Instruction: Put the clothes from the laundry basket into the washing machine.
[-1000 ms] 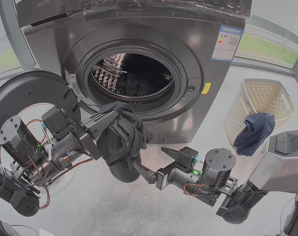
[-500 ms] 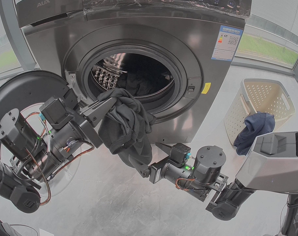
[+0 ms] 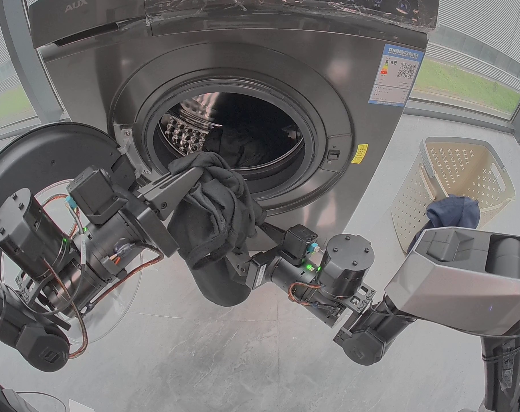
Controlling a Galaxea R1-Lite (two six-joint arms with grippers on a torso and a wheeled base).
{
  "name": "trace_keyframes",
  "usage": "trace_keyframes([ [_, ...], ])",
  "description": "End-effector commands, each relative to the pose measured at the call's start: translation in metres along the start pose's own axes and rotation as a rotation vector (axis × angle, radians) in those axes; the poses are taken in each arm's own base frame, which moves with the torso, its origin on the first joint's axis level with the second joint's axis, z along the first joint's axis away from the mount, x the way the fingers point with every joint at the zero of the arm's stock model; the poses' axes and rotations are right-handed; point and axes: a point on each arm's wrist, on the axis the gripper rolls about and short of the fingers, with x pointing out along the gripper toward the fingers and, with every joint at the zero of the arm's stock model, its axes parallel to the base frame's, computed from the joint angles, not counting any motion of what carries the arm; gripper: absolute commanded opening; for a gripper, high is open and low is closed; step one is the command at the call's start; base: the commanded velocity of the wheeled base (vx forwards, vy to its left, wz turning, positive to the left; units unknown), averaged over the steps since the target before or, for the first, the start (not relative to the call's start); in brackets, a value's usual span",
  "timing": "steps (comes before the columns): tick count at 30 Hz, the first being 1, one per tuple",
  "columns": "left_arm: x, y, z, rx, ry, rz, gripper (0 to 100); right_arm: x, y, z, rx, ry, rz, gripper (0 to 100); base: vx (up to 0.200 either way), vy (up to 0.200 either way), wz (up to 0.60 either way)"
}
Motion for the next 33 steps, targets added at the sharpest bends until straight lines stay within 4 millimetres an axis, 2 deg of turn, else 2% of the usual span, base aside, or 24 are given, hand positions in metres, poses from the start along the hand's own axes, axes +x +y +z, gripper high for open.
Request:
trace_keyframes([
  [1,0.0,0.002,-0.001,0.001,0.003,0.008,0,0.002,0.004,-0.003,0.007,-0.007,0.015,0,0.0,0.0,0.0],
  [5,0.001,0.004,-0.002,0.0,0.006,0.013,0,-0.003,0.007,0.003,0.011,-0.007,0.021,0,0.0,0.0,0.0],
  [11,0.0,0.012,0.0,0.011,0.001,0.044,0,-0.025,0.011,0.021,0.016,0.011,0.017,0,0.0,0.0,0.0],
  [12,0.001,0.018,-0.002,0.015,0.005,0.064,0,-0.036,0.012,0.03,0.019,0.018,0.016,0,0.0,0.0,0.0],
  [15,0.001,0.027,-0.003,0.021,0.003,0.092,0,-0.053,0.013,0.043,0.021,0.023,0.007,0,0.0,0.0,0.0],
  [19,0.003,0.032,-0.001,0.011,-0.008,0.11,0,-0.072,0.01,0.051,0.019,0.046,-0.006,0,0.0,0.0,0.0],
  [26,0.003,0.038,0.0,0.015,-0.016,0.129,0,-0.086,0.002,0.046,0.016,0.094,-0.036,0,0.0,0.0,0.0],
  [33,0.003,0.034,0.004,0.016,-0.029,0.116,0,-0.082,-0.001,0.035,0.015,0.123,-0.047,0,0.0,0.0,0.0],
])
